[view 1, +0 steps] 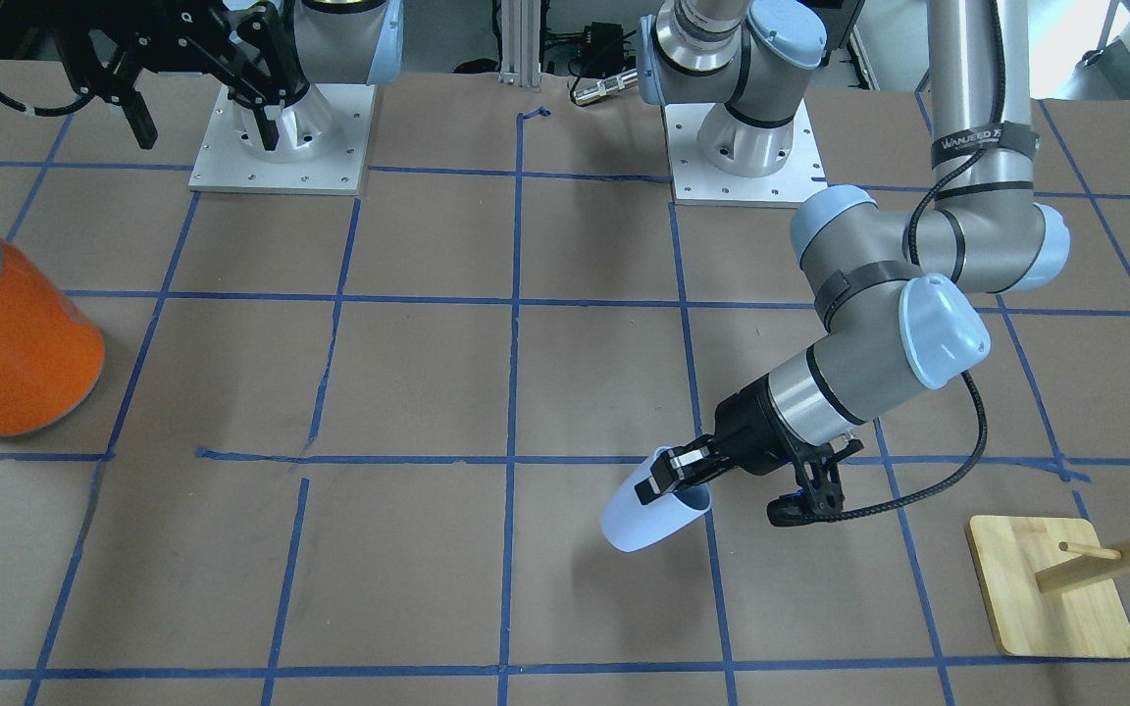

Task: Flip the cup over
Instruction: 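Lift and rotate the cup with the left gripper, standing it upright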

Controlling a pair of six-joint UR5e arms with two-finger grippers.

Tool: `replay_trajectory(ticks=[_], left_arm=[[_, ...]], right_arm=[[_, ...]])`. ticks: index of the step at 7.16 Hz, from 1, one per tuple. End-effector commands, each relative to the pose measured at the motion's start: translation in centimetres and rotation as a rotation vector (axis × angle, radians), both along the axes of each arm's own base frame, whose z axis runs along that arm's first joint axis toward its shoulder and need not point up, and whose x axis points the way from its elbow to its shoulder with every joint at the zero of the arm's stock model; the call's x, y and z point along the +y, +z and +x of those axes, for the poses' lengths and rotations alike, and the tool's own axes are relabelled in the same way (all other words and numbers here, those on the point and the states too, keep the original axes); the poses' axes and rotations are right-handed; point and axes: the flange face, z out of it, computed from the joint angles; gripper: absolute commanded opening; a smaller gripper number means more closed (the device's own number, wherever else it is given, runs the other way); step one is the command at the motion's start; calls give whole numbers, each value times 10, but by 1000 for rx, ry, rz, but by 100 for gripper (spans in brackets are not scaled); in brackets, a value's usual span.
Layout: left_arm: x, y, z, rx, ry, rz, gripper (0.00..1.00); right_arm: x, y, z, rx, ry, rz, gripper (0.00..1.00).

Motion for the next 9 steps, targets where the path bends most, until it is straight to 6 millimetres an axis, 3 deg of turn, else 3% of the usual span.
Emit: replay_trajectory(ticks=[1, 2, 4, 6, 7, 8, 9], left_arm=[[-11, 25, 31, -375, -174, 23, 0], [-12, 27, 41, -459, -283, 33, 0], [-19, 0, 54, -520, -386, 47, 0], [-19, -17, 48, -516, -471, 57, 0], [-16, -18, 31, -515, -498, 54, 0], [-12, -17, 7, -517, -523, 48, 0], [-11, -19, 6, -526, -545, 46, 0]], right_arm=[[7, 4, -1, 1, 1, -10, 100], [8, 6, 0, 1, 2, -17, 100], [17, 13, -1, -1, 1, -31, 100], [16, 1, 2, -11, 5, 0, 100], [16, -10, 2, -9, 6, 24, 100], [4, -17, -2, 0, -6, 33, 100], [-32, -32, -2, -1, -12, 76, 100]])
